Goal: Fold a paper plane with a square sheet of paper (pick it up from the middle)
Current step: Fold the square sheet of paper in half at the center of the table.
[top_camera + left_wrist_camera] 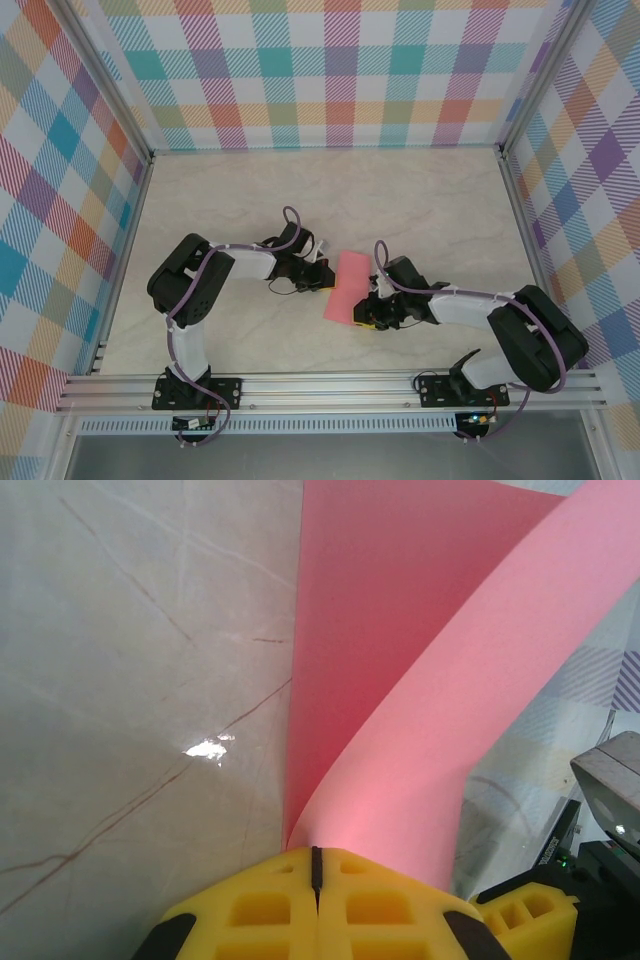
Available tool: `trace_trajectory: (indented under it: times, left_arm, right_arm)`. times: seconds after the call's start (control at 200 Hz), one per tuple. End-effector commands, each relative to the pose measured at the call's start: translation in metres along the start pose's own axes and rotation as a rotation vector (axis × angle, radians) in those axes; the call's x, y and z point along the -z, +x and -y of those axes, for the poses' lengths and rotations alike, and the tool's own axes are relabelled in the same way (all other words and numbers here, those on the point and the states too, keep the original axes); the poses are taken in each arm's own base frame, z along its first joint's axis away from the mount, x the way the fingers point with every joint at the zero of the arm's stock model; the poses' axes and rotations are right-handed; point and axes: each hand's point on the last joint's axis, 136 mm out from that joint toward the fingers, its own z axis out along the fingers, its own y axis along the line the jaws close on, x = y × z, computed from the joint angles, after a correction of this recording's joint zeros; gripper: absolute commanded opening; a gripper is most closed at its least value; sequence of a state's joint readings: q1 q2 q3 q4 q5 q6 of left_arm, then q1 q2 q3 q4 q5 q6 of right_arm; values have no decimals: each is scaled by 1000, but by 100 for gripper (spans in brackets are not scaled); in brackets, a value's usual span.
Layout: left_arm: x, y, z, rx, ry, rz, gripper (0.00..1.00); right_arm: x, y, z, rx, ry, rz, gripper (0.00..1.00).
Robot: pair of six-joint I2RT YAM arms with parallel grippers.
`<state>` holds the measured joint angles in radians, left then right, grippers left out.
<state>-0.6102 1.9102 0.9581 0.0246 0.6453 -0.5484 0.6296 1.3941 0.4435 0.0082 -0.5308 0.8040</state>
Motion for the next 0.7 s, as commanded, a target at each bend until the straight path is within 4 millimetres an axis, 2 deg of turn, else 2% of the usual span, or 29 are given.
trace_trajectory:
  times: [0.0, 0.18, 0.31, 0.42, 0.495, 0.575, 0.695]
  left_arm:
    - [-16, 27, -43, 59, -146, -78, 0]
    - [-16, 27, -43, 59, -146, -79, 0]
    - [-15, 27, -43, 58, -145, -81, 0]
    - [-16, 28, -43, 58, -144, -83, 0]
    - [-16, 28, -43, 57, -144, -85, 0]
    - [-16, 29, -44, 57, -147, -87, 0]
    - [-18, 31, -48, 61, -154, -94, 0]
  right_arm:
    - [-4, 3, 4, 7, 17, -22, 23]
    - [-9, 10, 28, -23, 140, -54, 22]
    - [-2, 10, 28, -19, 171, -44, 22]
    - [12, 1, 10, 24, 154, 11, 22]
    - [22, -10, -9, 71, 120, 66, 23]
    - [33, -29, -27, 104, 85, 141, 25]
    - [40, -58, -40, 106, 27, 215, 25]
